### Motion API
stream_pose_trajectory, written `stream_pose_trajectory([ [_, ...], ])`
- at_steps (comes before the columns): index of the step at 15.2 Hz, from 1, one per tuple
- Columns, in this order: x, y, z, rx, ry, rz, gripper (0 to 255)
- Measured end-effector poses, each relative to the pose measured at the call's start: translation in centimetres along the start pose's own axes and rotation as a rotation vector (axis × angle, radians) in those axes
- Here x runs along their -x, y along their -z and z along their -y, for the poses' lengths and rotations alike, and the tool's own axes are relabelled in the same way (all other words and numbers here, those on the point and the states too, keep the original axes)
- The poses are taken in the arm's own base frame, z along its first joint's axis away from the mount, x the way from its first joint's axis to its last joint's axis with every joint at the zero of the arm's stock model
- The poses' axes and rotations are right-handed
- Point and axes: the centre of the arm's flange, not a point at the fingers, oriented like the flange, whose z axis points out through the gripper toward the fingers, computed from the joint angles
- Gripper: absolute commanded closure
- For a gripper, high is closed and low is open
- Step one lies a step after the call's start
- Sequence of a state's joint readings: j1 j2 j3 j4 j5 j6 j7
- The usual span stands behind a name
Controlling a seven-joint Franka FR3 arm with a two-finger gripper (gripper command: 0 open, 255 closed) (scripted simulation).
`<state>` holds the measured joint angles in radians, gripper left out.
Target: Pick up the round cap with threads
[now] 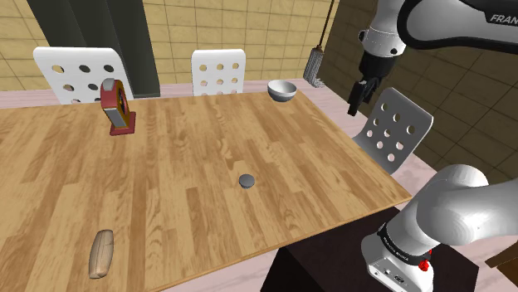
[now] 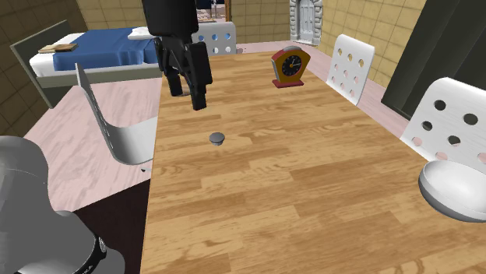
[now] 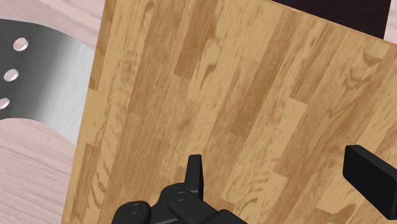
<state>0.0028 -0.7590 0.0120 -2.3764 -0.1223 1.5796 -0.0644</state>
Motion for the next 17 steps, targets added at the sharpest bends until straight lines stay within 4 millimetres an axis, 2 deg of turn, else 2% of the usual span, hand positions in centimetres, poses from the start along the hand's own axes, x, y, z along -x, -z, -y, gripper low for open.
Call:
stream_pose_trajectory([
  [1,0.0,0.0,0.0,0.0,0.0,0.0,0],
  [4,-0.9,-1.9,1.5,-0.008,-0.01,-0.001,0],
  [17,-8.1,-12.6,11.5,-0.058,-0.076,-0.014,0],
])
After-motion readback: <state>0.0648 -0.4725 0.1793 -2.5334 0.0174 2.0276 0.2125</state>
